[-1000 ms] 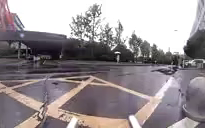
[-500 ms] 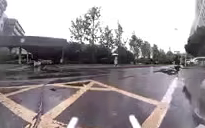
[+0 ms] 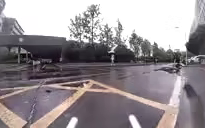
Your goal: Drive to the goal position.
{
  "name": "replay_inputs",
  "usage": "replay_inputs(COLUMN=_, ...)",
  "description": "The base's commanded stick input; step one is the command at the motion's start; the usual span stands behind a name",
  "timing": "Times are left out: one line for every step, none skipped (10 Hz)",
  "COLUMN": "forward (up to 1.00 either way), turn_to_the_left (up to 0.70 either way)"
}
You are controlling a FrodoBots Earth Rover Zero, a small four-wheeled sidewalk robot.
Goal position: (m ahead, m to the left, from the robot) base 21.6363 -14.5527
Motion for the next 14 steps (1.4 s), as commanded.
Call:
replay_inputs(forward=0.45, turn_to_the_left=-0.27)
replay_inputs(forward=0.45, turn_to_the_left=-0.27)
replay_inputs(forward=0.45, turn_to_the_left=-0.27)
replay_inputs(forward=0.45, turn_to_the_left=-0.27)
replay_inputs(forward=0.45, turn_to_the_left=-0.27)
replay_inputs(forward=0.45, turn_to_the_left=-0.27)
replay_inputs(forward=0.45, turn_to_the_left=-0.27)
replay_inputs(forward=0.45, turn_to_the_left=-0.27)
replay_inputs(forward=0.45, turn_to_the_left=-0.27)
replay_inputs(forward=0.45, turn_to_the_left=-0.27)
replay_inputs(forward=0.45, turn_to_the_left=-0.27)
replay_inputs(forward=0.45, turn_to_the_left=-0.27)
replay_inputs(forward=0.45, turn_to_the_left=-0.27)
replay_inputs(forward=0.45, turn_to_the_left=-0.27)
